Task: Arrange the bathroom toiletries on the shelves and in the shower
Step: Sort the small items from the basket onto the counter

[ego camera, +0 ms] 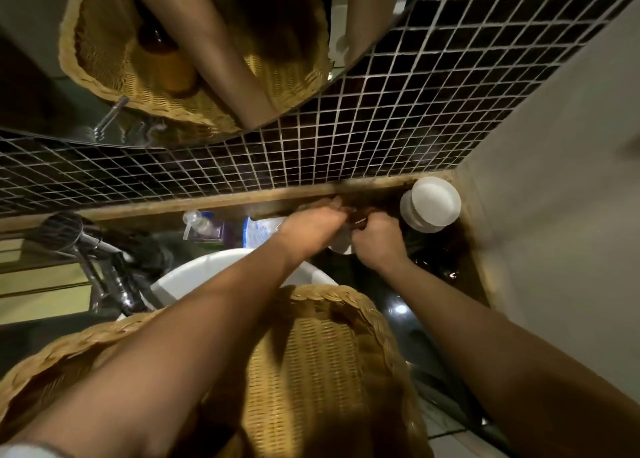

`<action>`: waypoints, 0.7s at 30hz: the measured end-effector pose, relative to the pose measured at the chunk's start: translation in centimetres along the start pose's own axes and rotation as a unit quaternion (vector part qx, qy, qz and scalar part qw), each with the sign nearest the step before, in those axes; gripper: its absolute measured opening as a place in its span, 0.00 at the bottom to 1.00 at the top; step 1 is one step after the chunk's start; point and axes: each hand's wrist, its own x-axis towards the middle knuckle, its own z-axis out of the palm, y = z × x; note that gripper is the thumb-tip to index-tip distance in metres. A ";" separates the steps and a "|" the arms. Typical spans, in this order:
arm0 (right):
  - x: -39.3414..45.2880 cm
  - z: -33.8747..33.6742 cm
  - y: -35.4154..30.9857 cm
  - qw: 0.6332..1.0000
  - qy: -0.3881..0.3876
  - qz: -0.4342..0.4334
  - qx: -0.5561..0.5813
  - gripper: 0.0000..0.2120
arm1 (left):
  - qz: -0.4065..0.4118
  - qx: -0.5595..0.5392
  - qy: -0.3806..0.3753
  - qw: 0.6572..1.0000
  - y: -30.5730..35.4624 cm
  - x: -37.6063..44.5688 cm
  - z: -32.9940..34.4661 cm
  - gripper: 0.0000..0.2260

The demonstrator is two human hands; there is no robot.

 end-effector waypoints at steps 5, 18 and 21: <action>-0.1 0.5 0.6 1.000 -0.007 0.006 0.014 0.05 | 0.028 0.017 -0.014 0.999 -0.3 0.3 0.3 0.20; 0.1 0.1 -0.2 0.994 0.010 -0.033 -0.104 0.19 | -0.031 0.025 0.024 0.999 -1.2 -1.2 1.1 0.24; 0.3 0.1 0.0 0.996 0.012 -0.027 -0.084 0.20 | -0.047 0.027 0.009 0.998 -0.4 -0.5 1.2 0.25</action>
